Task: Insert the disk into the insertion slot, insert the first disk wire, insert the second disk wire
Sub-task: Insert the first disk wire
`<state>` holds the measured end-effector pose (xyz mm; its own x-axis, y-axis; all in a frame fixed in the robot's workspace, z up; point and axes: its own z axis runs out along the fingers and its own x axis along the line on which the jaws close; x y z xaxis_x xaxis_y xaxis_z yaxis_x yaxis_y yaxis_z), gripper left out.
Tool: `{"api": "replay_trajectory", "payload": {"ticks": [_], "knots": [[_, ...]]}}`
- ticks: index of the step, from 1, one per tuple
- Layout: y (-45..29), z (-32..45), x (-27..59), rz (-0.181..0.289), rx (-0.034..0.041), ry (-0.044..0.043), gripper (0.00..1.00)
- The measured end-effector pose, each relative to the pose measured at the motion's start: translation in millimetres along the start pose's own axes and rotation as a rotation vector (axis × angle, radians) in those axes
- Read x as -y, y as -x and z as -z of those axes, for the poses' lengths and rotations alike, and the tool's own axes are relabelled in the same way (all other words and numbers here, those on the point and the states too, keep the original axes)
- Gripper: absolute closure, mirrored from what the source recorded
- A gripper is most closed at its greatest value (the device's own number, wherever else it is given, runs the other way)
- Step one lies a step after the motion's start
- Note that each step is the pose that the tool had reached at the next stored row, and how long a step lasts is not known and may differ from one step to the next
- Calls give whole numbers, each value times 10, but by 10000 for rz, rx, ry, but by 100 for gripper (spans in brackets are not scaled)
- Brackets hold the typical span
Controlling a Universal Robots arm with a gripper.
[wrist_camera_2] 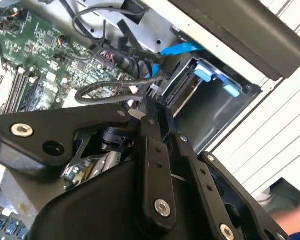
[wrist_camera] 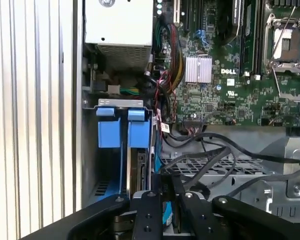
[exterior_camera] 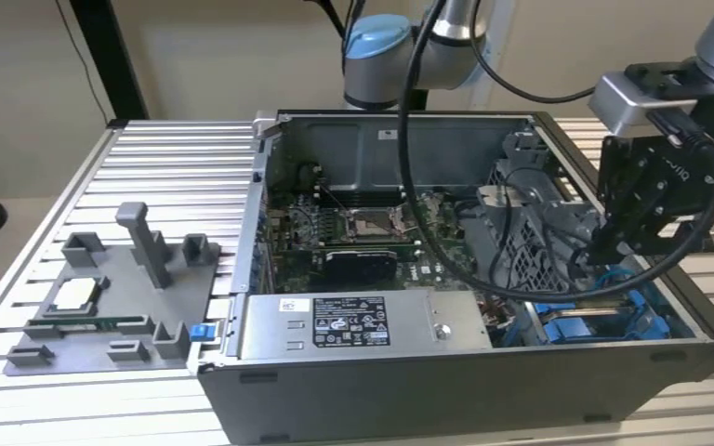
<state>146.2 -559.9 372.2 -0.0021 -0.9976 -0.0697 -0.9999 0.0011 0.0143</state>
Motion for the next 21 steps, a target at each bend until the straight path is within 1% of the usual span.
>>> {"api": "replay_trajectory", "payload": {"ticks": [3,4,11,16,21], "knots": [[-54,-21,69,-5,4,71,100],[-66,-33,77,-6,8,83,100],[-79,-145,95,-20,7,85,100],[-86,-180,143,-48,5,129,100],[-101,-207,178,-91,7,131,100]]}}
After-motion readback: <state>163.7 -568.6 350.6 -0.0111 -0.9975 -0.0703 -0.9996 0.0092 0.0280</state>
